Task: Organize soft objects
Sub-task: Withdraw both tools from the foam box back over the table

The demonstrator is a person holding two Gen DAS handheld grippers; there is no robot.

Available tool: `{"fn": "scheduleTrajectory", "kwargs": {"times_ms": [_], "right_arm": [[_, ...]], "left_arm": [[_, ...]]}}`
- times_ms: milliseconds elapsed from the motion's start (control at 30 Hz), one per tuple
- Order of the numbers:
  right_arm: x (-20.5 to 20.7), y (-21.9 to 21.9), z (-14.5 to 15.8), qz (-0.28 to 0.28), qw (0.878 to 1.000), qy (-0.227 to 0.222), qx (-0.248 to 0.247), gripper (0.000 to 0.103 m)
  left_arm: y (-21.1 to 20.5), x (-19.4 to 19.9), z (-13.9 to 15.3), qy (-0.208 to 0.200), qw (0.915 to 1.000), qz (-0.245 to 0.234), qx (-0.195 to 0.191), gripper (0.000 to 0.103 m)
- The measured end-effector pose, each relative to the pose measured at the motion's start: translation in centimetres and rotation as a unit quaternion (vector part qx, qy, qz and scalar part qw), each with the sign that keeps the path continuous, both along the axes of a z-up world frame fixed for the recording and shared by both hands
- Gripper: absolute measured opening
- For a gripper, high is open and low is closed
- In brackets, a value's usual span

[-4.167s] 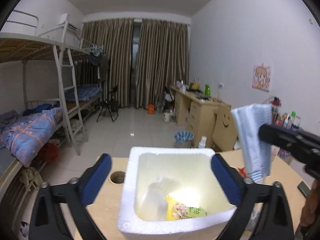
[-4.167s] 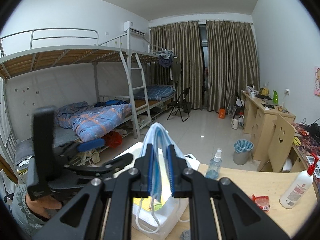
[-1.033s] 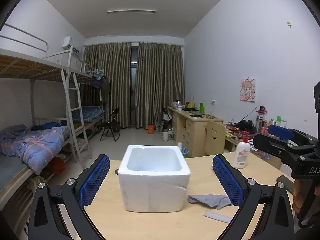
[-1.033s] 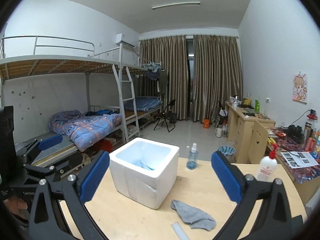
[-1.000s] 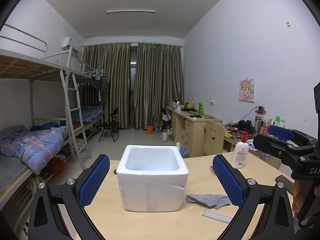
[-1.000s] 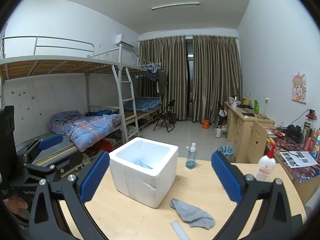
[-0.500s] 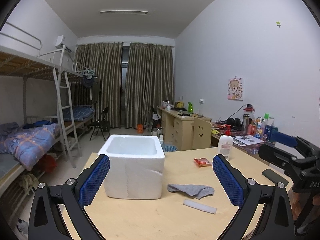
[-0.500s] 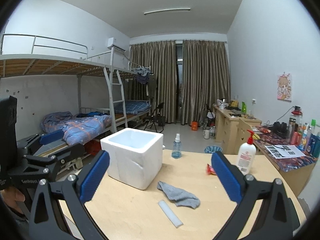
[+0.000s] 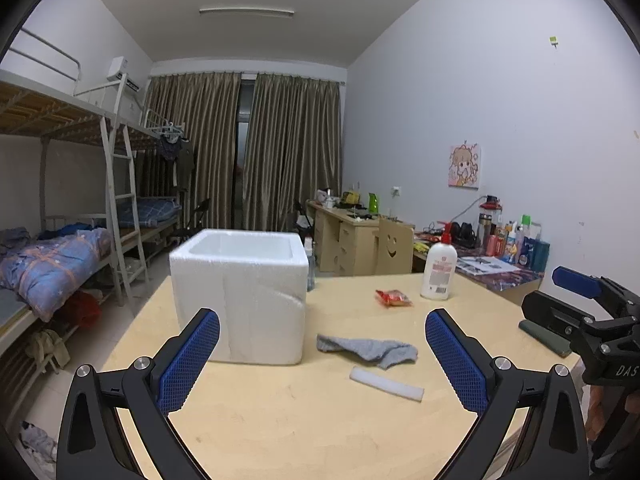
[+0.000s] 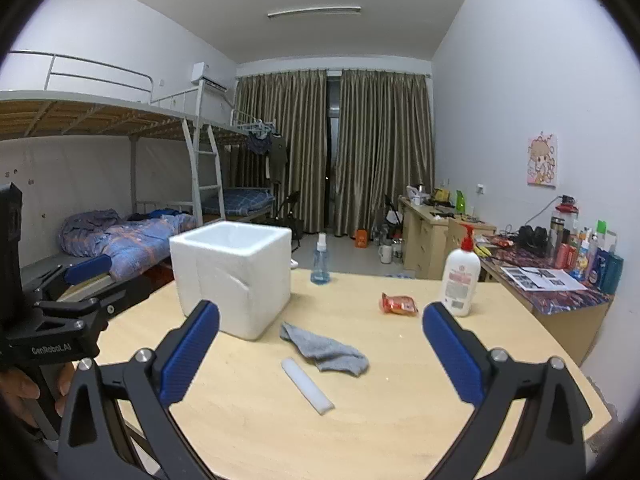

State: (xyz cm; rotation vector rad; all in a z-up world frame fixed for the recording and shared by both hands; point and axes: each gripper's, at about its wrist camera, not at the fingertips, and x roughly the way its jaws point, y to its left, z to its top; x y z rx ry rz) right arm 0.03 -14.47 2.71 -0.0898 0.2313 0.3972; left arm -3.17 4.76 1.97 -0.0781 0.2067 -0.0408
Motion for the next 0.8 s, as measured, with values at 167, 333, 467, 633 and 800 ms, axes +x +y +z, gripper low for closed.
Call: {"fn": "scheduleTrajectory", "kwargs": {"times_ms": [167, 333, 467, 633, 800], "right_arm": [[0.2, -0.4, -1.5, 0.002, 1.0, 0.018, -0.002, 0.103], [0.7, -0.5, -3.1, 0.006, 0.999, 0.03, -0.007, 0.103], [0.9, -0.6, -4.0, 0.009, 0.999, 0.039, -0.006, 0.103], [1.1, -0.9, -4.5, 0.009, 0.999, 0.05, -0.005, 0.103], [1.3, -1.4, -4.5, 0.004, 0.999, 0.051, -0.006, 0.103]], "left_arm": [[-0.2, 0.7, -1.8, 0.017, 0.9998, -0.008, -0.003, 0.103], [-0.4, 1.1, -3.4, 0.028, 0.9995, -0.016, -0.002, 0.103], [-1.0, 1.3, -4.4, 0.033, 0.9992, -0.023, 0.006, 0.103], [-1.6, 1.5, -5.3, 0.032, 0.9989, -0.029, 0.018, 0.103], [-2.1, 2.5, -5.9, 0.05, 0.9977, -0.043, 0.016, 0.103]]}}
